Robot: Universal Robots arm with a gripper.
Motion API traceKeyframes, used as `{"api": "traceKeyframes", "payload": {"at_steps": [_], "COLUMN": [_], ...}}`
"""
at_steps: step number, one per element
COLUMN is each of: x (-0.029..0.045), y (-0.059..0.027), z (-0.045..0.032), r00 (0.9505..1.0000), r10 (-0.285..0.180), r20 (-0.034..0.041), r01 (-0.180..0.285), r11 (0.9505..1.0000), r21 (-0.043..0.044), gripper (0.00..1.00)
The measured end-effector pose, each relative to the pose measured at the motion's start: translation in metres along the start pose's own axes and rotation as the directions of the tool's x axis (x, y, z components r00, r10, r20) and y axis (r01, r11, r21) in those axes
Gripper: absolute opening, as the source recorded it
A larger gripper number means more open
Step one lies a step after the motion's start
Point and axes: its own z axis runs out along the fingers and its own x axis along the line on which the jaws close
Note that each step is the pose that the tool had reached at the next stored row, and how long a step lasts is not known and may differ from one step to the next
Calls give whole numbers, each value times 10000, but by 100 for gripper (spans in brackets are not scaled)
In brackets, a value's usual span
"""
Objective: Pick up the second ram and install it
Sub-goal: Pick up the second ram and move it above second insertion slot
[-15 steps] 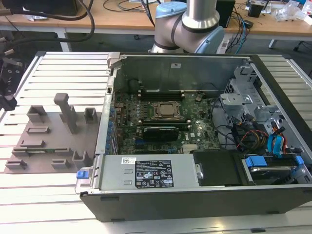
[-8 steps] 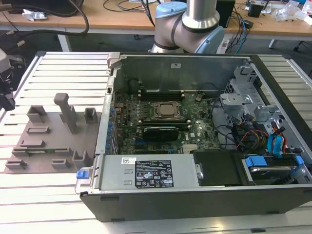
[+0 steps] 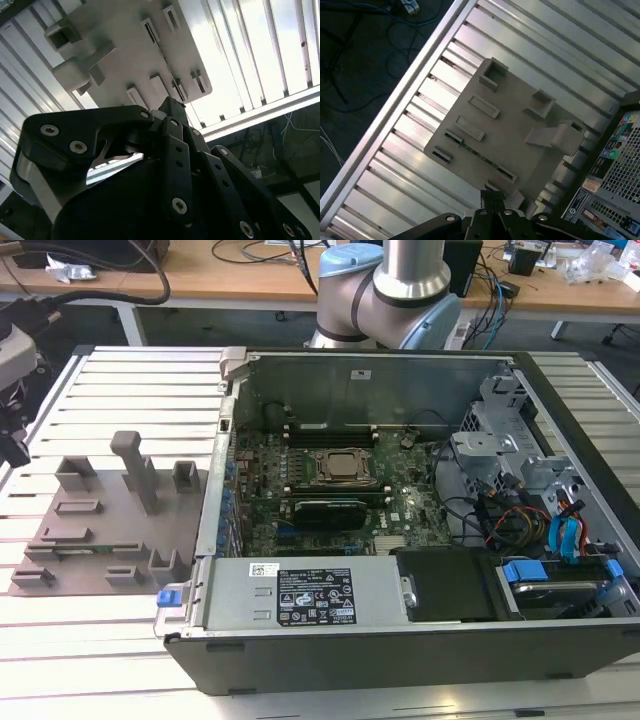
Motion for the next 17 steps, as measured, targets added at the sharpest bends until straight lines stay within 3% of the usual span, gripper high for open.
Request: {"api": "traceKeyframes", "payload": {"at_steps": [4,7,9,14,17], "x": [0,0,0,0,0], "y": [0,0,0,0,0], "z": [0,0,0,0,0], "r00": [9954,9845,9803,9535,9270], "r10": [-954,-1754,-1974,-3012,-3750], "r20": [-33,-61,-68,-100,-120], "r01": [954,1754,1974,3012,3748], "r11": [9954,9845,9803,9535,9270], "r21": [-25,-49,-56,-91,-119], "gripper": [10,10,10,10,10]}}
